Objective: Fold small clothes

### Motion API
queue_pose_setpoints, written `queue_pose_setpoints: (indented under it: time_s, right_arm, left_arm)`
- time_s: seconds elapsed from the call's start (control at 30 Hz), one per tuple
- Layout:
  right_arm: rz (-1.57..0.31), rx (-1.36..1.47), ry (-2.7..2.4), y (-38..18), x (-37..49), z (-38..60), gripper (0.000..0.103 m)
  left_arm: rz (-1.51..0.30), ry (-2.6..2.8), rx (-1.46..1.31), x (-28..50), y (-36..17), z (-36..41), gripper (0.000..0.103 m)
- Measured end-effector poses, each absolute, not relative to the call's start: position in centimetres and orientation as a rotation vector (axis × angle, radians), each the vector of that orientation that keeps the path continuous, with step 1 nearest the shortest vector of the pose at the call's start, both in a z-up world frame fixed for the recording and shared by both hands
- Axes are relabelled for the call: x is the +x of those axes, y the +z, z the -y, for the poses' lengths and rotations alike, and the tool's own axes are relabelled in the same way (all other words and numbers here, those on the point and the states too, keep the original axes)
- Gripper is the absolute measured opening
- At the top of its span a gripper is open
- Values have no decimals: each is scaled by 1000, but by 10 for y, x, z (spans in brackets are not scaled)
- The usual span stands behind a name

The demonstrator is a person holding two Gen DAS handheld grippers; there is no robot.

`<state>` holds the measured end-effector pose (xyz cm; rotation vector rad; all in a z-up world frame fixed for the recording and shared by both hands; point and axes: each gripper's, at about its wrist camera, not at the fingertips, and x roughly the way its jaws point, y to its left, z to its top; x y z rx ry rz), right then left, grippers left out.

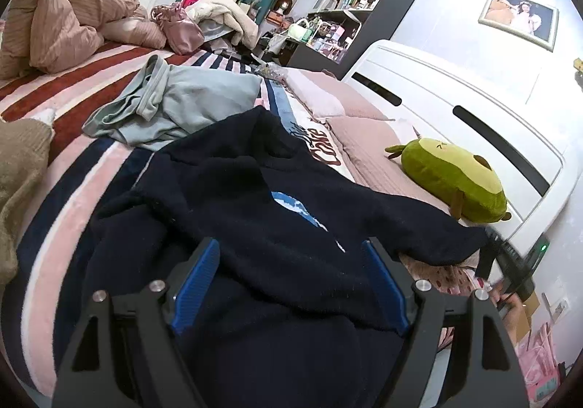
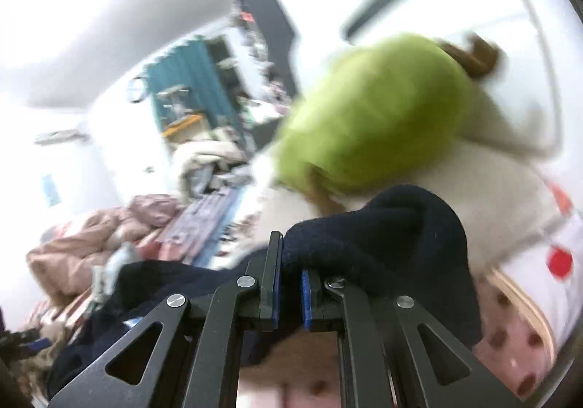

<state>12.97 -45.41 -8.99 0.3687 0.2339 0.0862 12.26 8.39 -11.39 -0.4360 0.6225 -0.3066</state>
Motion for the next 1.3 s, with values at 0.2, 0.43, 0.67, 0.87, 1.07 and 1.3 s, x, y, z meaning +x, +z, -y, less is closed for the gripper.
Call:
queue_pose_setpoints:
  time_s: [0.2, 0.43, 0.67, 0.87, 1.07, 1.3]
  right_arm:
    - [-213, 183, 465, -44, 148, 358, 4]
    - [-556, 1, 875, -103, 172, 204, 3]
    - [-872, -54, 926, -188, 173, 159, 7]
    - [-853, 7, 907, -161, 160, 194, 37]
    - [-748, 63, 735, -127, 137, 269, 47]
    - [-689, 192, 602, -130, 128, 332, 48]
  left_arm:
    - [-561, -298, -422, 106, -110, -101, 77]
    - [-527, -286, -389, 88, -110, -123, 77]
    - [-584, -301, -366, 91, -128, -128, 77]
    - [-629, -420, -339, 107, -129, -87, 78]
    - [-686, -593, -194, 130, -128, 2, 80]
    - [-712, -507, 160, 156, -148, 101, 80]
